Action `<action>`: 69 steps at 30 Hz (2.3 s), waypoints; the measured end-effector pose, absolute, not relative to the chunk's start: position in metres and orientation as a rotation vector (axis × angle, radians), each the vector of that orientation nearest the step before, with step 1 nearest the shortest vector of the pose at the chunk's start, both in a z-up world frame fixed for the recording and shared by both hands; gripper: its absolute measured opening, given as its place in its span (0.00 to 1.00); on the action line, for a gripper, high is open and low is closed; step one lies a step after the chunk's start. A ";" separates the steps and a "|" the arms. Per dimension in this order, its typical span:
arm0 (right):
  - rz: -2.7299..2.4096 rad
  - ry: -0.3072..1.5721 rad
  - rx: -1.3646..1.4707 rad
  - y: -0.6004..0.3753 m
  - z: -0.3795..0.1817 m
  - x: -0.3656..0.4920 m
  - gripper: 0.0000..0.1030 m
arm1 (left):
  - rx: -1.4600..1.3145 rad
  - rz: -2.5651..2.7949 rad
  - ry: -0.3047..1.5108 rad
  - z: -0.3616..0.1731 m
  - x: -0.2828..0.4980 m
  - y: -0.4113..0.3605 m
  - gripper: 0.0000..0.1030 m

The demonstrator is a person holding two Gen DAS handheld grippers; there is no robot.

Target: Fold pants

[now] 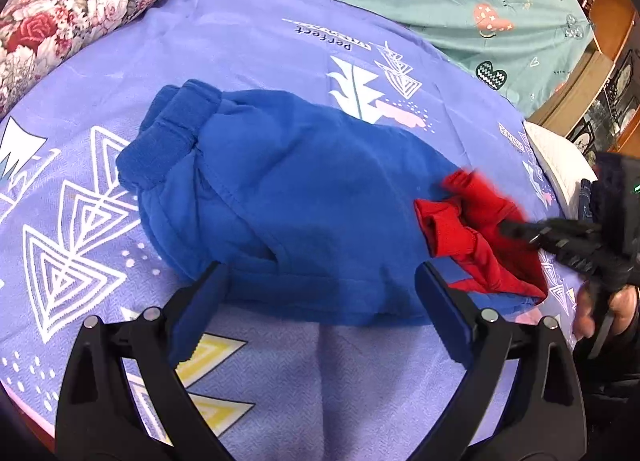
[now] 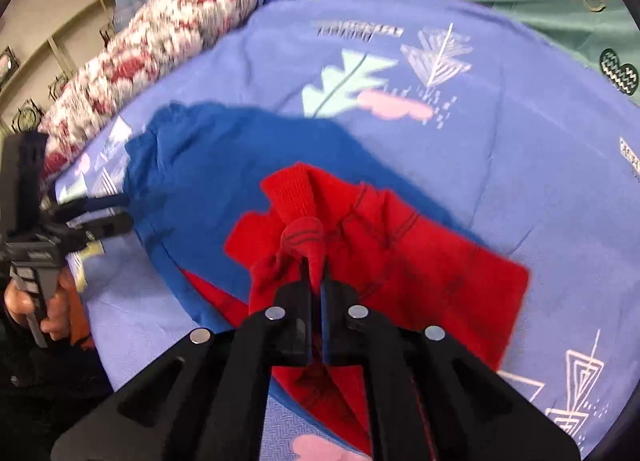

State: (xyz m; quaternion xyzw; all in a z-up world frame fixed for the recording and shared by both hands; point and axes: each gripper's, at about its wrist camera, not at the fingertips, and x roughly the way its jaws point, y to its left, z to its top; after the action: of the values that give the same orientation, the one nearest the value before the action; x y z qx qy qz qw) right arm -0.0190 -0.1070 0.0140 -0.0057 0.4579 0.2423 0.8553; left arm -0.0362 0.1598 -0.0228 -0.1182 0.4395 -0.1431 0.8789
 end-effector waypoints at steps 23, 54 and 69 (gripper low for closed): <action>0.643 0.795 0.015 -0.111 0.023 -0.070 0.41 | -0.782 -0.184 1.006 -0.043 -0.017 0.263 0.94; 0.356 0.683 0.414 -0.273 0.015 -0.103 0.58 | -0.203 -0.482 0.817 0.060 -0.015 0.044 0.56; 0.695 0.924 0.409 -0.163 0.041 0.036 0.66 | -0.229 -0.090 0.868 0.022 0.019 0.136 0.89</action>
State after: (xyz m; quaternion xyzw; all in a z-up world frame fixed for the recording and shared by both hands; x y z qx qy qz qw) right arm 0.0361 -0.1633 0.0408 0.1918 0.4335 0.3263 0.8178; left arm 0.0186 0.1357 0.0216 -0.1104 0.4194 -0.0433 0.9000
